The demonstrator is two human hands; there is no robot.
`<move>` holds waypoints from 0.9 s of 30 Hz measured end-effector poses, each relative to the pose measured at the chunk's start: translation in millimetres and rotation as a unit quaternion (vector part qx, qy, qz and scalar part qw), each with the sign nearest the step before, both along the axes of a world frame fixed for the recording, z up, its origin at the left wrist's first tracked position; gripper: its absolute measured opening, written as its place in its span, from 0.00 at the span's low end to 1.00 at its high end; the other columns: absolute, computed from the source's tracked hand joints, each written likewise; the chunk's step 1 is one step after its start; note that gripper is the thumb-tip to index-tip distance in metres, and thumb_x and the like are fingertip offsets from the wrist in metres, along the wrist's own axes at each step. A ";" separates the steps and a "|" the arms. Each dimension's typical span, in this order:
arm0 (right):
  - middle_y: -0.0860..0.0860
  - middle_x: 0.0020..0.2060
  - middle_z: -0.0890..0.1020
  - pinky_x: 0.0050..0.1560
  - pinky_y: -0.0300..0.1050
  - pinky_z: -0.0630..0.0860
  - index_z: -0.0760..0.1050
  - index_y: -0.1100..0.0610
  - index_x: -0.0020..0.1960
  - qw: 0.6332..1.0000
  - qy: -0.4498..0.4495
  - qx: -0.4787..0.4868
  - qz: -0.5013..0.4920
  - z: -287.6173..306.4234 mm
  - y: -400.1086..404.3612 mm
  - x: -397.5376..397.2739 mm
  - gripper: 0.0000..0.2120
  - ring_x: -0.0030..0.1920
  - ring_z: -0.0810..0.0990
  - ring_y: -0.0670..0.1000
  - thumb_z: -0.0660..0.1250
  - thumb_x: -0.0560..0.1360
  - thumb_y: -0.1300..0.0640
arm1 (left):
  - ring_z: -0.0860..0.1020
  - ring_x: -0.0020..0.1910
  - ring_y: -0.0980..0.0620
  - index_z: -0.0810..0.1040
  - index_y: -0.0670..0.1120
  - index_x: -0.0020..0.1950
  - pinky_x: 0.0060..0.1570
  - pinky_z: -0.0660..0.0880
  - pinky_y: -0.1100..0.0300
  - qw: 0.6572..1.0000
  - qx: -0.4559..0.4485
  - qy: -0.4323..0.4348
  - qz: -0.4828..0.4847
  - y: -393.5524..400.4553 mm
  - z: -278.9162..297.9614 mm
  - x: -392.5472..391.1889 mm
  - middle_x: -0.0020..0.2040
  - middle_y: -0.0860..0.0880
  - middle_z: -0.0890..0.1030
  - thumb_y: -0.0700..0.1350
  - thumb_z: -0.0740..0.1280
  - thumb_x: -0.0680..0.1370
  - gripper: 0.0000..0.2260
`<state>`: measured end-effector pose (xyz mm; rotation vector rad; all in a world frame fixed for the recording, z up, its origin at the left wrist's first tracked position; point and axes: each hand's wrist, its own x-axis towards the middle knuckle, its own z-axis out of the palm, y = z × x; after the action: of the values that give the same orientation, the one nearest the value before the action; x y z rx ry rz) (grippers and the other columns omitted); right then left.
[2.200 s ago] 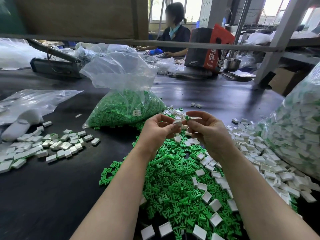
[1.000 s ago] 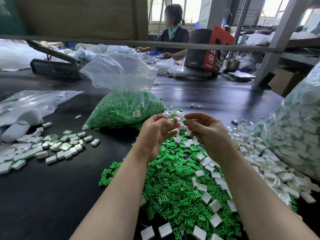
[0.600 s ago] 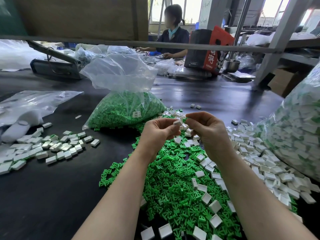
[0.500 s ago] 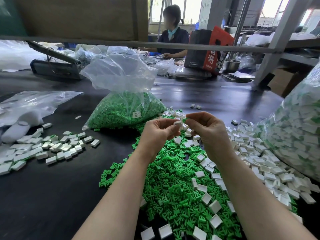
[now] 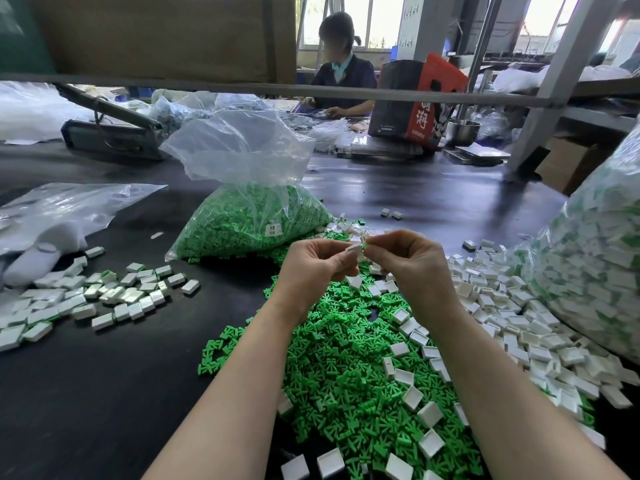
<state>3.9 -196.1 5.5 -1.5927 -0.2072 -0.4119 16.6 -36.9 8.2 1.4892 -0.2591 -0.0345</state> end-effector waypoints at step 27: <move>0.48 0.28 0.74 0.29 0.31 0.66 0.76 0.60 0.41 0.972 0.120 -0.066 0.191 -11.8 -4.9 0.1 0.12 0.26 0.68 0.42 0.60 0.81 0.63 | 0.66 0.29 0.56 0.69 0.44 0.38 0.31 0.65 0.67 0.975 0.167 -0.042 -0.140 11.2 1.0 -3.3 0.31 0.51 0.68 0.40 0.58 0.83 0.13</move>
<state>3.9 -201.0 -6.3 -1.6721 -0.3531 0.0942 13.3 -25.7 9.2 1.7810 -0.5513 -0.2519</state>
